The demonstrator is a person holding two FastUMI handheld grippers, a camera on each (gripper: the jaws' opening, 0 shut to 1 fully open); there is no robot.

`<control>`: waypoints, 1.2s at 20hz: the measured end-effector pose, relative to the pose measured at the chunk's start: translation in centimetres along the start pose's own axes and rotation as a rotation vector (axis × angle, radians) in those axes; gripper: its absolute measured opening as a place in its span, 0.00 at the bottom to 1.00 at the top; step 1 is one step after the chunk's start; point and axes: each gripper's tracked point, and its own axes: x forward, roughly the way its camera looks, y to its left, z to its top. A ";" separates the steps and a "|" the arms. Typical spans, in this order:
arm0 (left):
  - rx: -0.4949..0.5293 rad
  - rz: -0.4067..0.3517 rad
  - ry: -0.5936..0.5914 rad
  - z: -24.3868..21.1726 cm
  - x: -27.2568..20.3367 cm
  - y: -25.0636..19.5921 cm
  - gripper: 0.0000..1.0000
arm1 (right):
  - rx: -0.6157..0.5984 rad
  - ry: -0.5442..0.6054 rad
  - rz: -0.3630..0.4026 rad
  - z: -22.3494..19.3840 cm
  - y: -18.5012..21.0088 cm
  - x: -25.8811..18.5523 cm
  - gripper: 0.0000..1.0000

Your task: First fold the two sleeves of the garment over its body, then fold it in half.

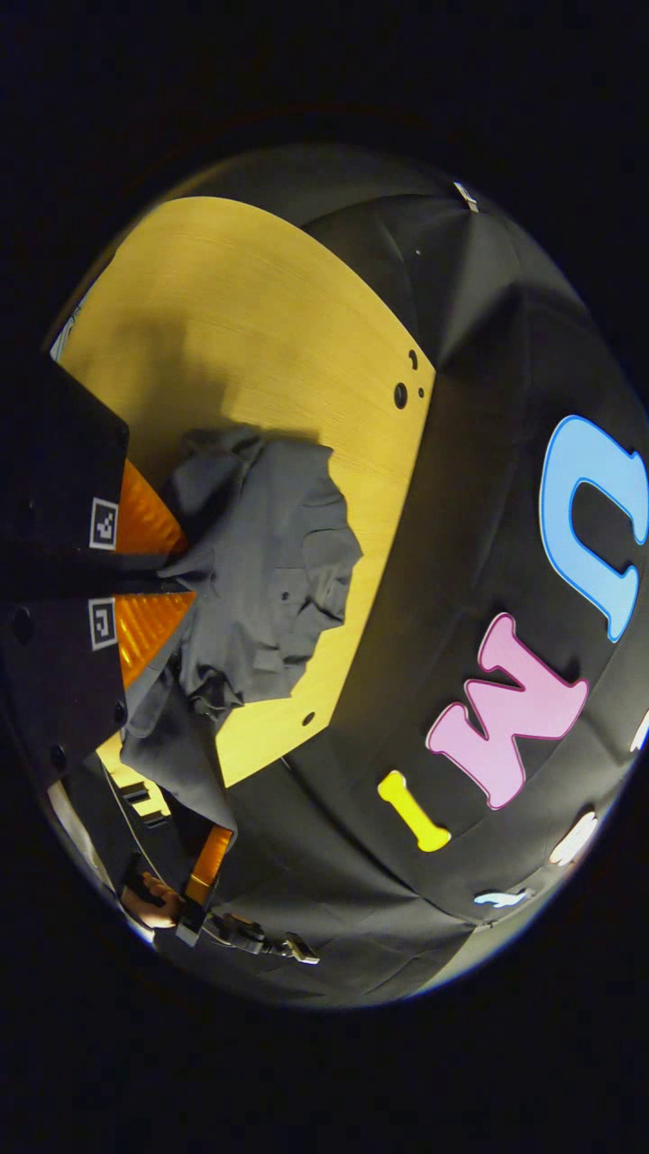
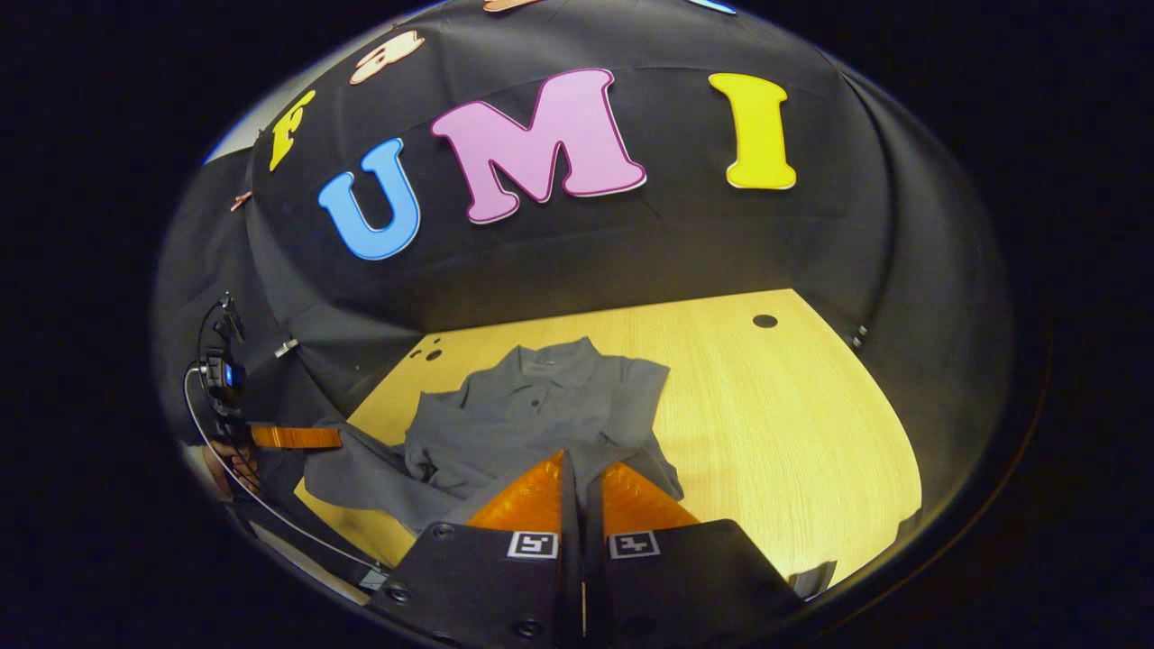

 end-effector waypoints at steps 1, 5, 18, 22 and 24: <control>-0.001 -0.006 -0.016 1.3 0.8 -0.3 0.06 | 0.005 -0.017 0.003 1.0 0.2 0.8 0.06; -0.006 -0.029 -0.075 6.2 3.3 -1.5 0.05 | 0.037 -0.064 -0.035 4.2 -0.5 4.3 0.06; -0.082 0.095 -0.171 15.2 15.2 3.4 0.05 | 0.055 -0.098 -0.159 9.3 -6.0 17.5 0.06; -0.041 0.150 -0.154 15.4 19.2 6.1 0.05 | 0.057 -0.075 -0.167 8.6 -7.3 21.6 0.06; -0.036 0.174 -0.130 14.9 21.1 7.4 0.05 | 0.060 -0.060 -0.176 8.0 -8.1 23.7 0.06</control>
